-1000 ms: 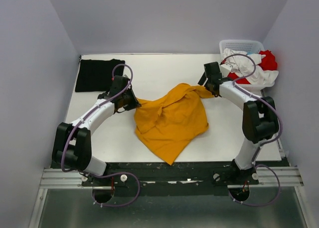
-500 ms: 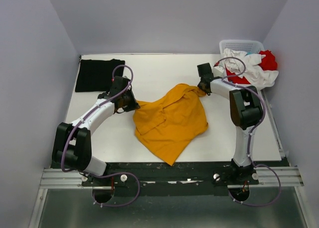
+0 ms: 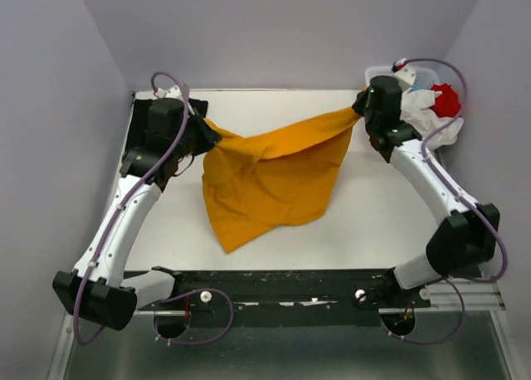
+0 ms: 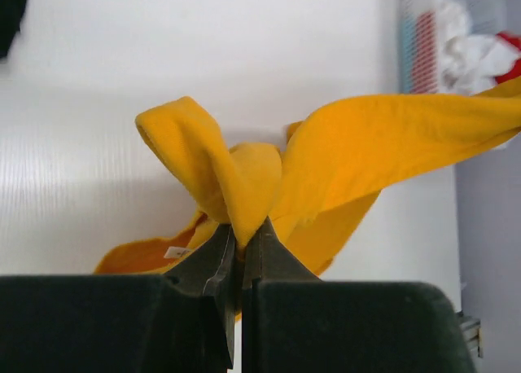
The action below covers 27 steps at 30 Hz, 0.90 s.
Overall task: Fold and stack the t-shirts
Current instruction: Flatten out the tshirt
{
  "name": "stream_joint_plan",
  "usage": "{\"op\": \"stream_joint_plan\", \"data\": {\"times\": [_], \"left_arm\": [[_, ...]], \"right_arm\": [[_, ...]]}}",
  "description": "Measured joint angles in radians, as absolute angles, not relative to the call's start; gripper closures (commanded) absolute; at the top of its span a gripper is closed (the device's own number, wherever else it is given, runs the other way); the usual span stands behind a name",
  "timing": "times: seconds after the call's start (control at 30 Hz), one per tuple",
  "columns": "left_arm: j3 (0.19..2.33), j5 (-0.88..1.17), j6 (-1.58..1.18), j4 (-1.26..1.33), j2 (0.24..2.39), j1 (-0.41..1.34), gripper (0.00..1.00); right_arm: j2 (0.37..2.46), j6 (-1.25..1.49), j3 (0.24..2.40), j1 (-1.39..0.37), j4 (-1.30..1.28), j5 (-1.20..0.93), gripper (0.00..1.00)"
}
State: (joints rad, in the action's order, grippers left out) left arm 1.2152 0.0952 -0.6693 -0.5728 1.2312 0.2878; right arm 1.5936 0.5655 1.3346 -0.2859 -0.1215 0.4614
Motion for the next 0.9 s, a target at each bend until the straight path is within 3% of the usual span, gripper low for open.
{"op": "stream_joint_plan", "data": {"times": [0.17,0.4,0.7,0.9], "left_arm": [[1.425,0.094,-0.621,-0.613,1.089,0.281,1.00],[1.504,0.083,-0.586,-0.628,0.921,0.281,1.00],[1.649,0.079,-0.543,-0.641,0.871,0.281,1.00],[1.579,0.054,-0.538,-0.645,0.828,0.281,0.99]], "right_arm": [[1.344,0.480,1.387,-0.286,-0.075,0.420,0.99],[1.124,0.421,1.436,-0.286,-0.066,0.347,0.99],[1.094,0.399,1.556,-0.286,-0.135,0.319,0.99],[1.116,0.414,1.560,-0.286,-0.240,0.314,0.99]]}}
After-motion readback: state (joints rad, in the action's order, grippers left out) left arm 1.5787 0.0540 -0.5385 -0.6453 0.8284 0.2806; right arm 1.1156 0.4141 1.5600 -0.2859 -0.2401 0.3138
